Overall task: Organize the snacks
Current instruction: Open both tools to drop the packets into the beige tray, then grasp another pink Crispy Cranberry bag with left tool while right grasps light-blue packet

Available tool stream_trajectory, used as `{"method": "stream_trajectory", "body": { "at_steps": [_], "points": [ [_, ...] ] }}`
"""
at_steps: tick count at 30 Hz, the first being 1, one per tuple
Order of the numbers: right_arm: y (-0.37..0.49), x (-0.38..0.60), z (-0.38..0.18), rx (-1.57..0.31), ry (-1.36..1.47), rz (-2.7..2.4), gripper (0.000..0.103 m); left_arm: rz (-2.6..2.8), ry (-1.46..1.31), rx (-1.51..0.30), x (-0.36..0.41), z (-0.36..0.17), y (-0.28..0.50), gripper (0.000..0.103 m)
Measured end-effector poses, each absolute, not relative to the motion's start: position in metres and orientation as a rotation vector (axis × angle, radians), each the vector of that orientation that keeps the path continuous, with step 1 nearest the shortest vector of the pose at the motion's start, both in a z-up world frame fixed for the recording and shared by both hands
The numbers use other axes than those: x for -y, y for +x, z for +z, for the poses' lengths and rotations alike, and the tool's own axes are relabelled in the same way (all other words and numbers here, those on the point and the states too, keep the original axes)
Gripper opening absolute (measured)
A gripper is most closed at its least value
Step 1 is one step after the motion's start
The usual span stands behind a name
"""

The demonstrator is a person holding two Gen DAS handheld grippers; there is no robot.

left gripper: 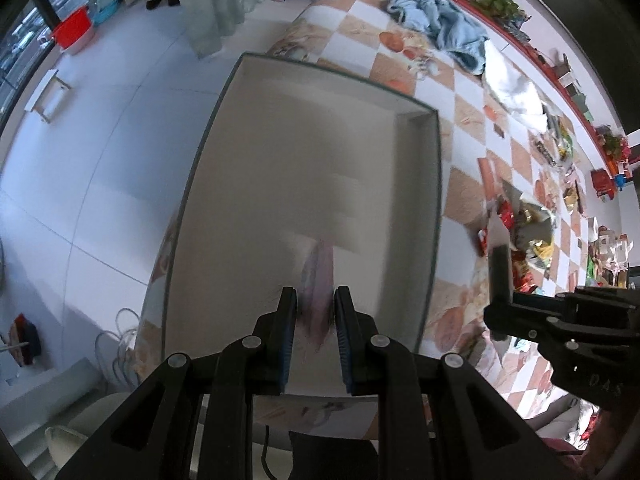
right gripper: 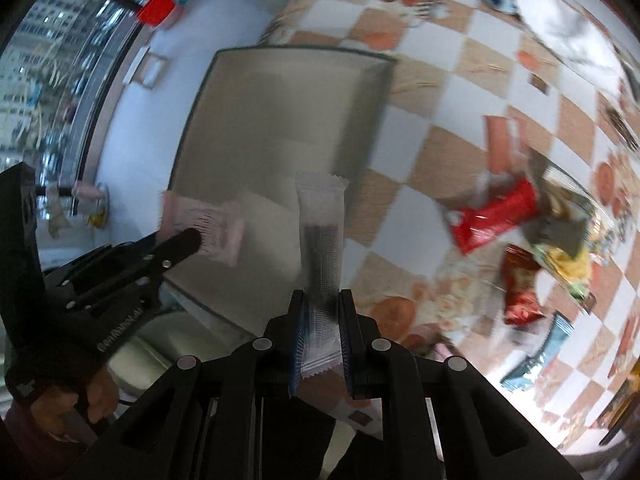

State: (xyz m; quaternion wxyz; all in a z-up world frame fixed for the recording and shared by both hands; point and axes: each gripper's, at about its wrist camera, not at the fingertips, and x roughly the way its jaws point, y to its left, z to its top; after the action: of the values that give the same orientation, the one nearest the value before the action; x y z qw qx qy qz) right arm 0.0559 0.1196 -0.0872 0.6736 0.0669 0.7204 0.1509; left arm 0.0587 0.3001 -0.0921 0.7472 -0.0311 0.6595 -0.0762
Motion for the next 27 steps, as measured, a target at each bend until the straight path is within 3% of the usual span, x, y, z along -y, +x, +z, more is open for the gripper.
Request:
{"method": "stream_trajectory", "body": {
  "at_steps": [7, 9, 11, 14, 16, 17, 18, 27],
  "points": [
    [0.063, -0.148, -0.098, -1.648, 0.131, 0.382, 0.017, -0.151, -0.038, -1.48, -0.306, -0.103, 0.056, 0.023],
    [0.064, -0.151, -0.102, -1.658, 0.135, 0.387, 0.017, -0.144, -0.036, -1.491, -0.308, -0.105, 0.056, 0.038],
    [0.066, -0.15, -0.106, -1.672, 0.142, 0.382, 0.018, -0.115, -0.027, -1.475, -0.311, -0.104, 0.055, 0.07],
    [0.065, -0.143, -0.112, -1.693, 0.158, 0.358, 0.018, -0.092, -0.029, -1.444, -0.314, -0.1, 0.056, 0.078],
    [0.062, -0.133, -0.112, -1.7, 0.174, 0.336, 0.033, -0.091, -0.042, -1.437, -0.315, -0.098, 0.058, 0.079],
    [0.06, -0.126, -0.112, -1.7, 0.184, 0.316, 0.067, -0.097, -0.047, -1.436, -0.314, -0.098, 0.059, 0.079],
    [0.059, -0.122, -0.112, -1.694, 0.192, 0.3, 0.092, -0.101, -0.048, -1.435, -0.312, -0.097, 0.06, 0.079],
    [0.029, -0.036, -0.118, -1.693, 0.343, 0.103, 0.093, -0.214, 0.039, -1.451, -0.27, -0.093, 0.065, 0.08]
  ]
}}
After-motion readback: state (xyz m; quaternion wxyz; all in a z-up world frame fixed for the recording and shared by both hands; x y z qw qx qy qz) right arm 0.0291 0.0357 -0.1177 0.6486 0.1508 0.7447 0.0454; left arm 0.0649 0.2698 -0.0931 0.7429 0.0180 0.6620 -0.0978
